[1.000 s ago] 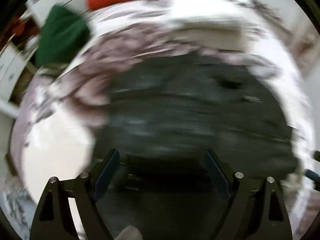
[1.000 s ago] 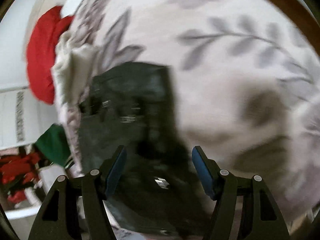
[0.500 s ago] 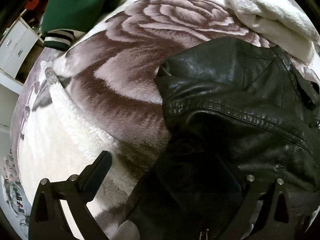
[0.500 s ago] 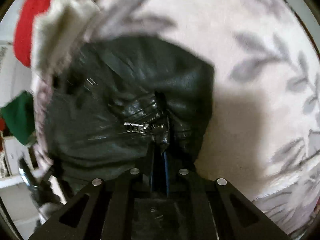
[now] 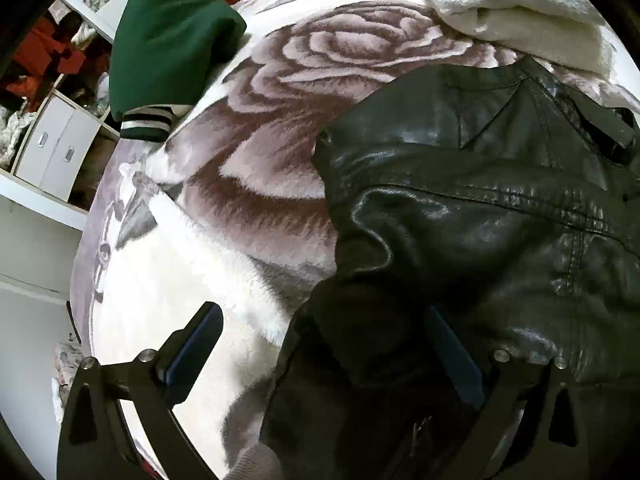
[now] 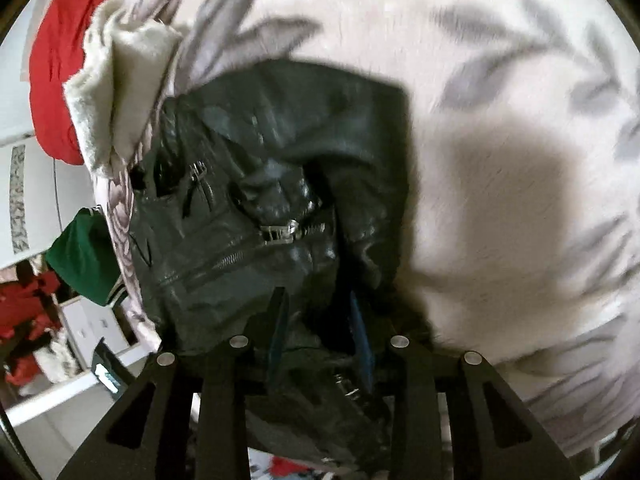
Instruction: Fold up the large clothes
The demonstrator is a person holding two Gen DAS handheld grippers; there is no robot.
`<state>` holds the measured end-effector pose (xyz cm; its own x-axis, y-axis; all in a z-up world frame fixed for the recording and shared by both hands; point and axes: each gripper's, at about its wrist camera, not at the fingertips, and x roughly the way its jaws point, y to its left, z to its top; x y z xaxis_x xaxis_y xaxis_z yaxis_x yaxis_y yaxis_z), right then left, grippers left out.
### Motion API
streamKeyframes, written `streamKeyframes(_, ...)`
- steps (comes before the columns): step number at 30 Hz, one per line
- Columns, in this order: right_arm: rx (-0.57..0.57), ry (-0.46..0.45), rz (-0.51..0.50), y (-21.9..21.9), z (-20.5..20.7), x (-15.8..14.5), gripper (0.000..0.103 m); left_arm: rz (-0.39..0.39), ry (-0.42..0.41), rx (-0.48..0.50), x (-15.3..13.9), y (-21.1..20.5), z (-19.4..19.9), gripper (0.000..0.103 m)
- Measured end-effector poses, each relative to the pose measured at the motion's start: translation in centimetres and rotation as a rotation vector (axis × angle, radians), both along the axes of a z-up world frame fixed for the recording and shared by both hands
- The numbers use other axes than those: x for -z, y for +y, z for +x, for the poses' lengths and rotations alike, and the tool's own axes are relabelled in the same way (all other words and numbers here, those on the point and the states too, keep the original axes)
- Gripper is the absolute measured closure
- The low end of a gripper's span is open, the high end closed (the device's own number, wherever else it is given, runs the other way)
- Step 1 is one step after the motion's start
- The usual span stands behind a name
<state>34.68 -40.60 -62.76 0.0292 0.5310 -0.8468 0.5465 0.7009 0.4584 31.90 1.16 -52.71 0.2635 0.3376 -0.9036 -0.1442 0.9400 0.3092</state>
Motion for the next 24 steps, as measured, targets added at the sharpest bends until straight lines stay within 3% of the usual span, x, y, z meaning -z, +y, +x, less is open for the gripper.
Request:
streamKeyframes(6,-0.049,-0.024,-0.066,1.1,0.2,0.2,0.071,0.020,-0.008,0.004,0.1,-0.5,-0.3,0.000)
streamKeyframes(7,-0.065,-0.032,-0.089,1.7,0.4,0.2,0.080,0.017,-0.009,0.001,0.1,-0.4,-0.4,0.000)
streamKeyframes(10,-0.095,-0.067,-0.150,2.0,0.2,-0.7,0.093,0.005,-0.004,-0.008,0.0,-0.3,-0.3,0.000)
streamKeyframes(15,-0.078,-0.101,-0.195,1.6,-0.5,-2.6,0.097,-0.012,0.002,-0.008,0.1,-0.2,-0.3,0.000)
streamKeyframes(19,-0.103,-0.046,-0.243,2.1,-0.6,-0.7,0.097,-0.011,0.003,-0.004,0.3,-0.3,-0.4,0.000)
streamKeyframes(24,-0.241,-0.013,-0.355,4.6,0.8,1.5,0.097,-0.040,0.003,-0.026,0.5,0.0,-0.4,0.000)
